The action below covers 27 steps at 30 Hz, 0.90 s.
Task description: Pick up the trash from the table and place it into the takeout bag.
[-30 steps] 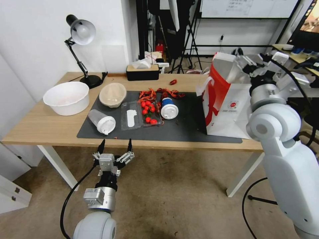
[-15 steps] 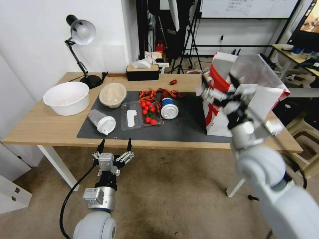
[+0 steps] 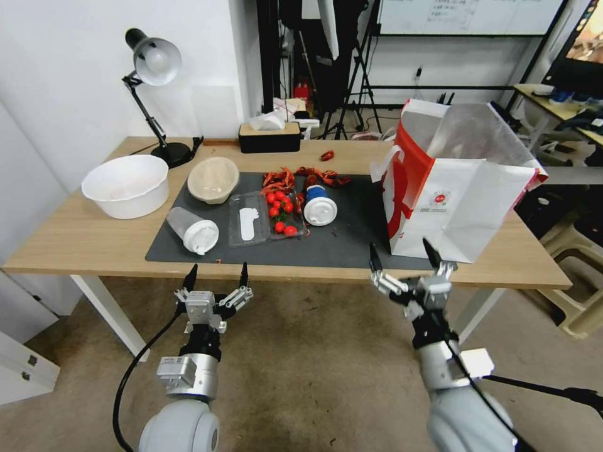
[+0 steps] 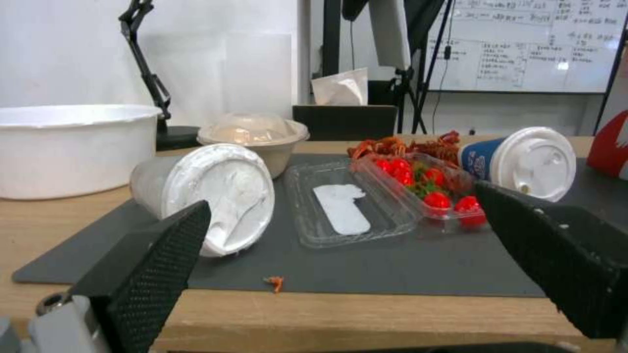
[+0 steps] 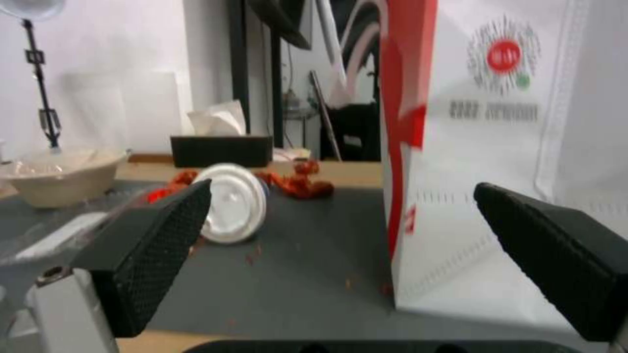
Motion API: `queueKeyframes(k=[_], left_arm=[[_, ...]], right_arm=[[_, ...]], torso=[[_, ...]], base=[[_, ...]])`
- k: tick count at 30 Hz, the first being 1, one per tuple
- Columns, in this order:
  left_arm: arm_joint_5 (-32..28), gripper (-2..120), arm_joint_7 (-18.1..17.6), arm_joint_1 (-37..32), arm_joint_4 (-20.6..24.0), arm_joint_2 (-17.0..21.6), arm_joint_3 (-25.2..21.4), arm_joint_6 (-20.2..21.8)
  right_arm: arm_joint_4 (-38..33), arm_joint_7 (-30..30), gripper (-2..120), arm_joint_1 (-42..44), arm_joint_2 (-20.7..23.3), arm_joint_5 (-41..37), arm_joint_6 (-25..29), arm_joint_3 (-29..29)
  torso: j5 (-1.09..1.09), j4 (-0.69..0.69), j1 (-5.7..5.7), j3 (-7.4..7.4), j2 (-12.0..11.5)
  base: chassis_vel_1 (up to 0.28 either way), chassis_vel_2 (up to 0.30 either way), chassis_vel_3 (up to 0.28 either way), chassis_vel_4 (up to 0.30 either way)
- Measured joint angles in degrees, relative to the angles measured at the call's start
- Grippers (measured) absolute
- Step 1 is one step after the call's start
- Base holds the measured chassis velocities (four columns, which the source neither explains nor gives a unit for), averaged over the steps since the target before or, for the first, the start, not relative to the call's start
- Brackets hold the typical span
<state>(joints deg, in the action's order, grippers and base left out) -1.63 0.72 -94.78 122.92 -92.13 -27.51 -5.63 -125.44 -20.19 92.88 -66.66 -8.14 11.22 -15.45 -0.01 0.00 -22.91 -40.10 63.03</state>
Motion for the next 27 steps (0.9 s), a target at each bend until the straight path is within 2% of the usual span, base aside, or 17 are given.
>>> queueKeyframes(k=[17,27], left_arm=[[0.00,100,0.01,-0.07,-0.11,0.00,-0.04,0.00],[0.03,100,0.03,-0.07,-0.12,0.00,-0.16,0.01]], right_arm=[[1.45,-1.19,100,0.27,-0.62,-0.23,0.17,0.14],[1.63,-2.56,100,-7.78,1.02,-5.97,-5.06,2.38]], torso=[[0.00,-0.01,0.00,0.00,-0.01],[0.00,0.00,-0.01,-0.01,-0.01]], base=[[0.000,0.000,0.000,0.000],[0.000,0.000,0.000,0.000]])
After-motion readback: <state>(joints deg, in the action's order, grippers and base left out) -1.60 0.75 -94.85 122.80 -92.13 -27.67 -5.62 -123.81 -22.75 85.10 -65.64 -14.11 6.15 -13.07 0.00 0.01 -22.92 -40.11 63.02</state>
